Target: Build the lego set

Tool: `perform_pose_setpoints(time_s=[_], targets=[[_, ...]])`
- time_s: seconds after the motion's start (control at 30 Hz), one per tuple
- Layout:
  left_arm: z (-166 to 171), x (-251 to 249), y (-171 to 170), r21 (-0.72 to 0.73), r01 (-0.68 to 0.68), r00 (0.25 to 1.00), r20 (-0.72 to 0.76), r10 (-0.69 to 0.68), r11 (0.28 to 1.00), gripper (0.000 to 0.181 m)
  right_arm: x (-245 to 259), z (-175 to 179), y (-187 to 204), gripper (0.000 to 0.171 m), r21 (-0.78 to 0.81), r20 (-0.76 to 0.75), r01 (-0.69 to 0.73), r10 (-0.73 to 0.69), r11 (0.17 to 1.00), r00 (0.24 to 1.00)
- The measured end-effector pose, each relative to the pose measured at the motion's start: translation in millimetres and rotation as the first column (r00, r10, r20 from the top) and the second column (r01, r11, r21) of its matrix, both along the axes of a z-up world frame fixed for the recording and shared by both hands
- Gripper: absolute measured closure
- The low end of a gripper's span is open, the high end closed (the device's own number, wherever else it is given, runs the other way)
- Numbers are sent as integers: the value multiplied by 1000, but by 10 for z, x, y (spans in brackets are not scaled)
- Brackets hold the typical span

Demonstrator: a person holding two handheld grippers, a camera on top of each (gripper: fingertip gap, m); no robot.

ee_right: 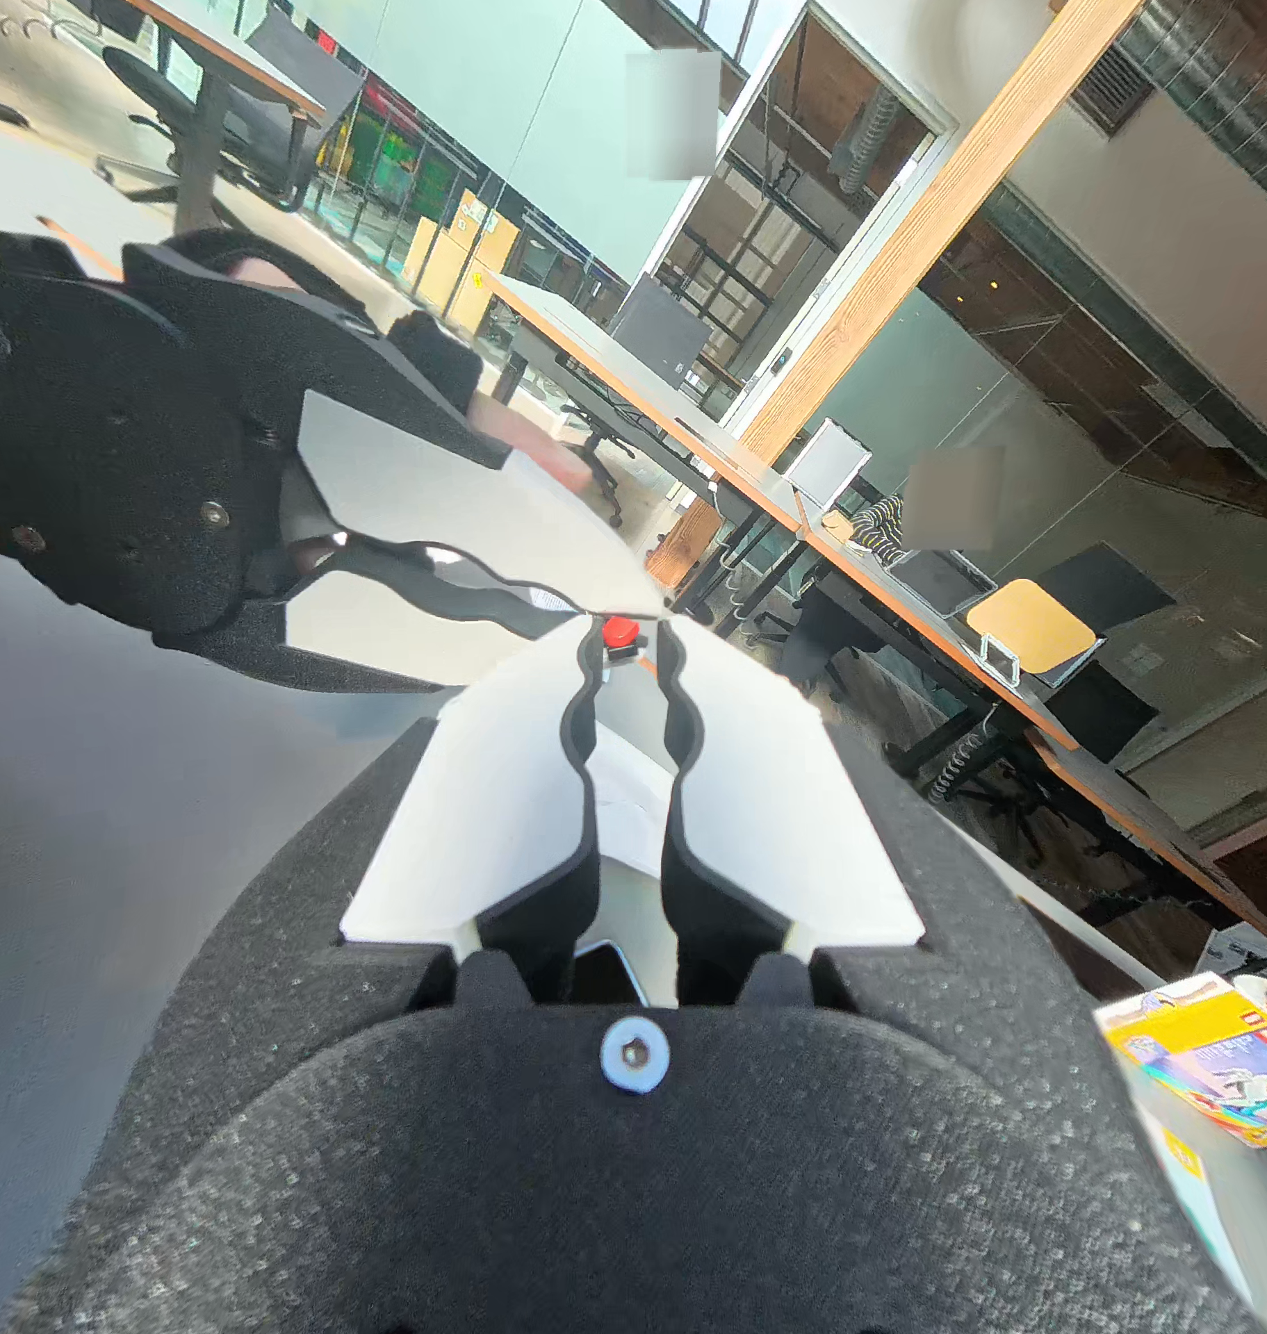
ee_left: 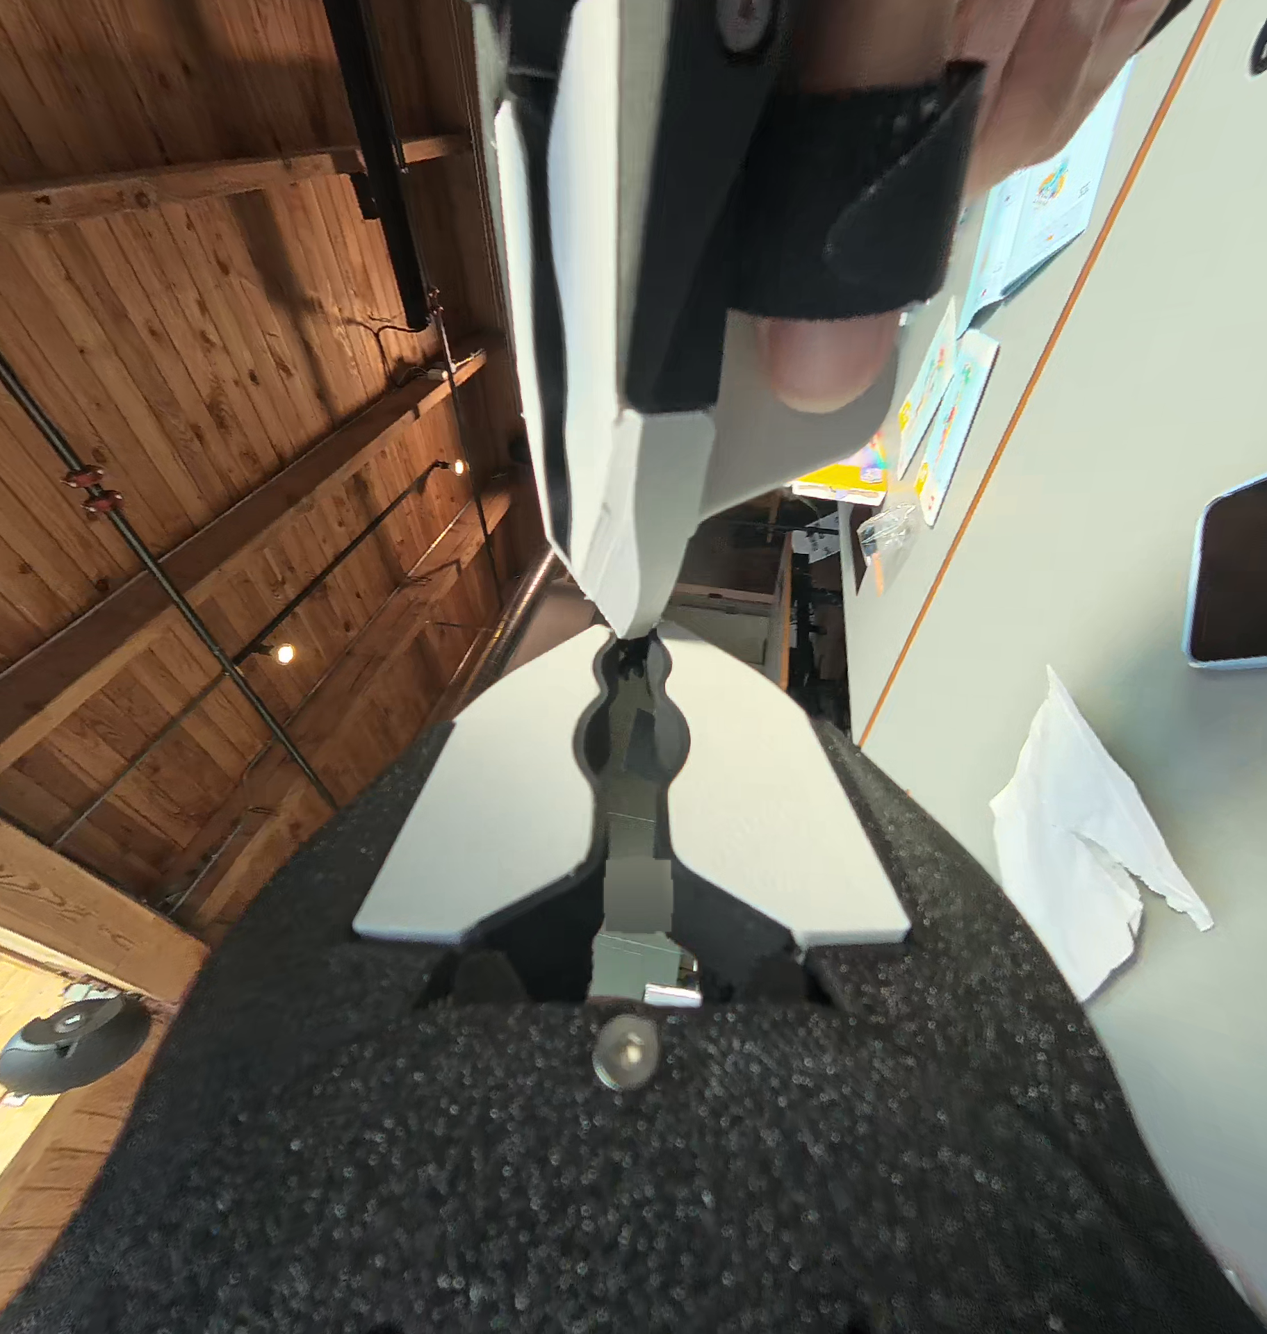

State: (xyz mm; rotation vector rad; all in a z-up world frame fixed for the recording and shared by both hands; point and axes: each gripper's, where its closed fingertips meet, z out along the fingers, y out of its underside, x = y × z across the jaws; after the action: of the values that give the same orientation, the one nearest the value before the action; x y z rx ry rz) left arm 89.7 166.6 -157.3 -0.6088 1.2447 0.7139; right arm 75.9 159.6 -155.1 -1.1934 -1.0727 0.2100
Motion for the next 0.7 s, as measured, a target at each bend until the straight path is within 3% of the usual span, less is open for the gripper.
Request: perform_pose_setpoints(time_s=[0.23, 0.47, 0.53, 0.6, 0.7], targets=[[-2, 28, 9, 70, -43, 999, -18, 44, 997, 175, 25, -36, 7, 162, -35, 5, -14, 14, 999, 1000], [-3, 26, -22, 82, -47, 999, -5, 48, 995, 175, 32, -49, -29, 163, 9, 121, -42, 41, 999, 992], [78, 3, -76, 183, -56, 998, 33, 50, 982, 175, 10, 11, -79, 163, -137, 1, -155, 157, 978, 988], [117, -5, -101, 237, -63, 998, 43, 55, 970, 177, -3, 70, -114, 164, -305, -212, -318, 261, 898, 942], [61, -26, -52, 223, -64, 997, 50, 54, 973, 177, -21, 8, -68, 164, -340, -250, -327, 250, 882, 935]])
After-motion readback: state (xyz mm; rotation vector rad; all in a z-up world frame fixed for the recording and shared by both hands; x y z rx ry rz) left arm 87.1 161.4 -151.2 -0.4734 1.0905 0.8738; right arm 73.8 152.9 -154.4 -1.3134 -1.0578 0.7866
